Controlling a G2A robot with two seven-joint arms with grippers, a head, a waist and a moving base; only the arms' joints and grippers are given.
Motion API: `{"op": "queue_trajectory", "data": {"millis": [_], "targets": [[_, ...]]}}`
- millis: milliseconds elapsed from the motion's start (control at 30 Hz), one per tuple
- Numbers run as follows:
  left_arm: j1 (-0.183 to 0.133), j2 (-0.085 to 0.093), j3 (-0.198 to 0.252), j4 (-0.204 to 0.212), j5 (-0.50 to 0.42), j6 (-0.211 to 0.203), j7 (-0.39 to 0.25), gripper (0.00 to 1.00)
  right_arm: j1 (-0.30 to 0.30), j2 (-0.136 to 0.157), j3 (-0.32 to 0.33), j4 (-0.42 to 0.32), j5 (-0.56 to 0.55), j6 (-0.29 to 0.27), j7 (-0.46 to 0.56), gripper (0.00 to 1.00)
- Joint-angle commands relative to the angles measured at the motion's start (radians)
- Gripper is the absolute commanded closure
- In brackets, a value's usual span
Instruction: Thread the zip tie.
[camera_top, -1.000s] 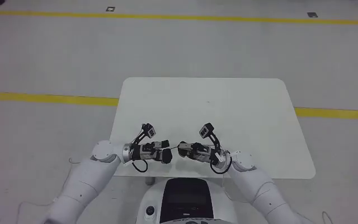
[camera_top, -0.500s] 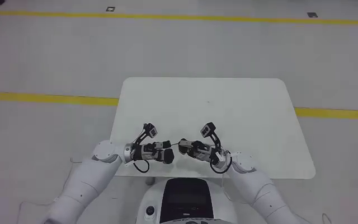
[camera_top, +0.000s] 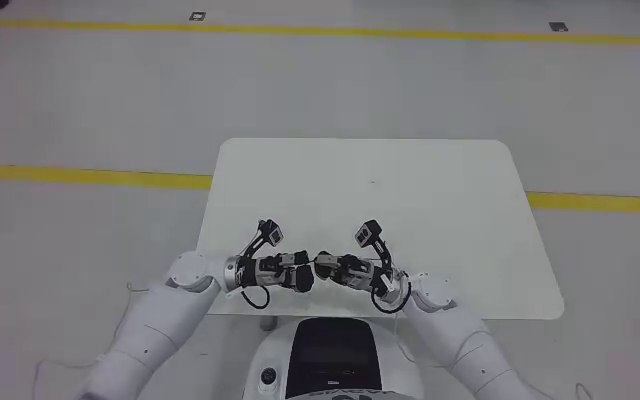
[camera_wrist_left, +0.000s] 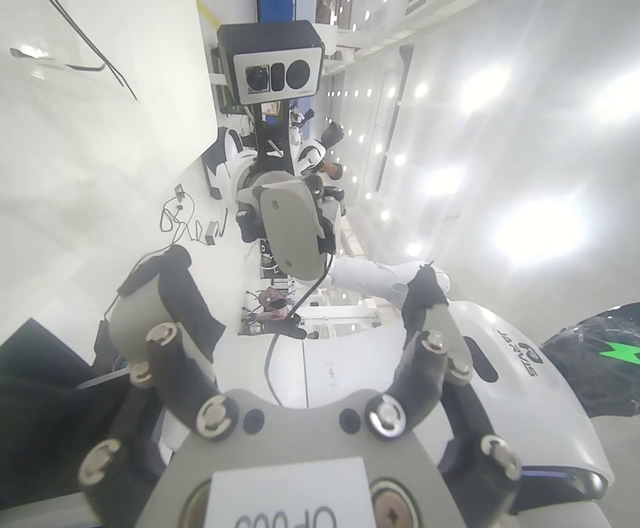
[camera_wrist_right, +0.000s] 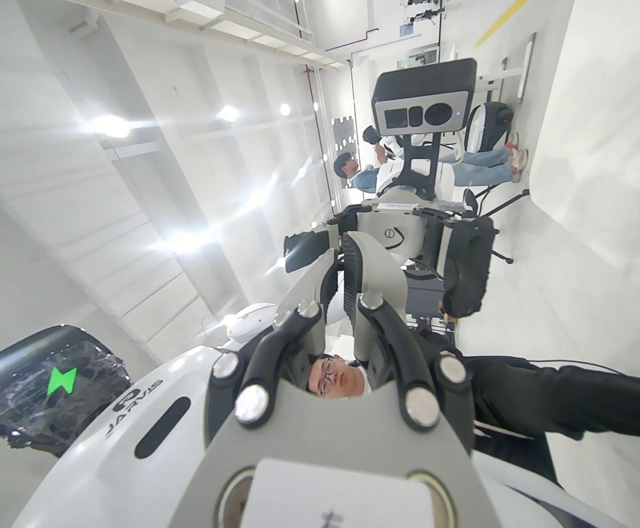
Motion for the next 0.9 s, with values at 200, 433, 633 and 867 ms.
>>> {"op": "queue_trajectory", "data": {"millis": [200, 433, 633, 867], "targets": [[0.000, 0.003, -0.001, 0.010, -0.012, -0.004, -0.001, 0.20, 0.003, 0.004, 0.002, -0.004, -0.027, 0.004, -0.032, 1.00], [0.003, 0.008, -0.005, 0.016, -0.015, -0.007, 0.001, 0.48, -0.002, 0.011, 0.007, -0.019, -0.079, 0.010, -0.072, 1.00], [0.004, 0.011, -0.004, 0.017, -0.008, -0.005, 0.011, 0.58, -0.008, 0.019, 0.011, -0.037, -0.131, 0.022, -0.094, 1.00], [0.004, 0.013, -0.001, 0.018, -0.003, -0.002, 0.022, 0.67, -0.014, 0.026, 0.017, -0.048, -0.153, 0.030, -0.101, 1.00]]}}
